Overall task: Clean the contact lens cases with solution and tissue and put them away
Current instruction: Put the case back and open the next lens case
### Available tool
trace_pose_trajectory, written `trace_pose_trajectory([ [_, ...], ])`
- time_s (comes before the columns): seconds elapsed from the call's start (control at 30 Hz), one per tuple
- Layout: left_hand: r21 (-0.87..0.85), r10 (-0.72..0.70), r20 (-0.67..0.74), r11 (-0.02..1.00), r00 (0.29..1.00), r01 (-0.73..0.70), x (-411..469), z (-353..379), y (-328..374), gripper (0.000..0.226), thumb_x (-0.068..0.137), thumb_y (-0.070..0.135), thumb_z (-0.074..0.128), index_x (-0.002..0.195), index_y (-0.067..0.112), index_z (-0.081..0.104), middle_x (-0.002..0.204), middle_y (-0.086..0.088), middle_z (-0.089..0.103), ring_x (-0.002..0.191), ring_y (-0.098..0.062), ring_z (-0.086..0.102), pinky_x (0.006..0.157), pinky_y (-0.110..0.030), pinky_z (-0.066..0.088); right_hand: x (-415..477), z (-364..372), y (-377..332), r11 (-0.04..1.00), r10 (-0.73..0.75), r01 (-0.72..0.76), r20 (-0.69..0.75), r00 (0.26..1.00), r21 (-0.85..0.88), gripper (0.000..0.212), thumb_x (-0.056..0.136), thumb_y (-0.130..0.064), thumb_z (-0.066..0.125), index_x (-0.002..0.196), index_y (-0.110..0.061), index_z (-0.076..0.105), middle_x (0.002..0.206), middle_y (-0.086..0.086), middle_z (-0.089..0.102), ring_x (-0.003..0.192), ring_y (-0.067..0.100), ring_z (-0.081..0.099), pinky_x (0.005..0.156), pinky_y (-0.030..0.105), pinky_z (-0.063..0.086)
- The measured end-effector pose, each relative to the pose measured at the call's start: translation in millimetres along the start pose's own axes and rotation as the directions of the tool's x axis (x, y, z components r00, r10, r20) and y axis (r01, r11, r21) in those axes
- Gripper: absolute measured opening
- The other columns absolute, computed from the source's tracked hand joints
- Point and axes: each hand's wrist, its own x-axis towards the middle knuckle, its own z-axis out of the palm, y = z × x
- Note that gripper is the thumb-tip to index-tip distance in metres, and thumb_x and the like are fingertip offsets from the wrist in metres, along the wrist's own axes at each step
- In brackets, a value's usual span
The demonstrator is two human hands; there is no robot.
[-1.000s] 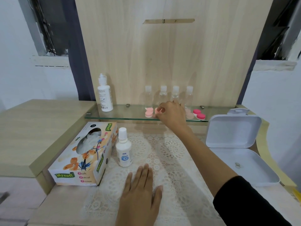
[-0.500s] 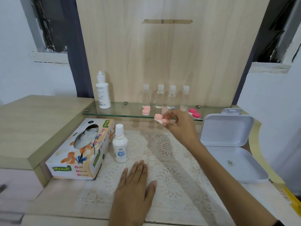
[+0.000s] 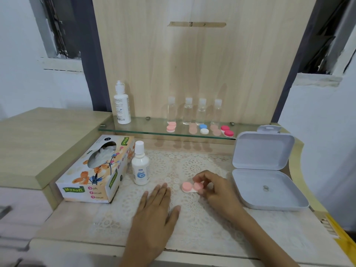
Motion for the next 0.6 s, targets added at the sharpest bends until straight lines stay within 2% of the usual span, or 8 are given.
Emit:
trace_pose_trajectory([
  [0.1,-0.104,-0.007,-0.003,0.995,1.000,0.006,0,-3,-2,0.101,0.067,0.081,-0.006,0.147,0.027,0.025,0.153,0.017,0.013,0.135,0.010,-0.002,0.110,-0.015,-0.014,0,1,3,1.000,-0.017,0.017,-0.012,1.000,-0.013,0.033,0.078,0.010,0.062,0.093,-0.020,0.065,0.086,-0.009,0.065,0.075,0.000,0.054,0.064,0.015,0.043],
  [0.2,-0.175,0.000,0.024,0.985,1.000,0.004,4,-9,-3,0.075,0.080,0.066,0.020,0.144,0.028,0.030,0.153,0.017,0.018,0.133,0.010,0.005,0.108,-0.012,-0.011,0,3,6,0.999,-0.034,0.033,-0.027,0.999,-0.033,0.031,0.079,0.009,0.063,0.094,-0.018,0.067,0.087,-0.008,0.066,0.078,0.006,0.055,0.067,0.018,0.044],
  [0.3,-0.138,-0.017,0.001,0.990,1.000,0.017,12,-15,-1,0.054,0.093,0.046,0.043,0.143,0.028,0.035,0.150,0.015,0.028,0.136,0.000,0.021,0.111,-0.017,0.013,-2,6,8,0.997,-0.048,0.045,-0.047,0.998,-0.068,0.029,0.081,0.005,0.064,0.094,-0.019,0.069,0.090,-0.007,0.066,0.083,0.004,0.054,0.068,0.009,0.040],
  [0.4,-0.099,0.009,-0.056,0.995,0.998,-0.015,27,-20,9,0.049,0.092,0.042,0.047,0.139,0.030,0.040,0.139,0.015,0.044,0.127,-0.005,0.039,0.102,-0.023,0.033,-1,6,8,0.995,-0.058,0.052,-0.063,0.996,-0.090,0.026,0.082,0.003,0.065,0.094,-0.020,0.070,0.090,-0.008,0.066,0.083,0.000,0.053,0.070,0.005,0.037],
  [0.6,-0.021,0.147,-0.015,0.989,0.989,-0.147,64,-12,21,0.036,0.095,0.039,0.046,0.131,0.035,0.050,0.121,0.014,0.055,0.112,-0.009,0.044,0.092,-0.029,0.034,-1,5,6,0.990,-0.084,0.076,-0.064,0.994,-0.117,0.027,0.082,0.004,0.065,0.098,-0.017,0.072,0.083,-0.021,0.058,0.082,-0.001,0.053,0.073,0.006,0.040],
])
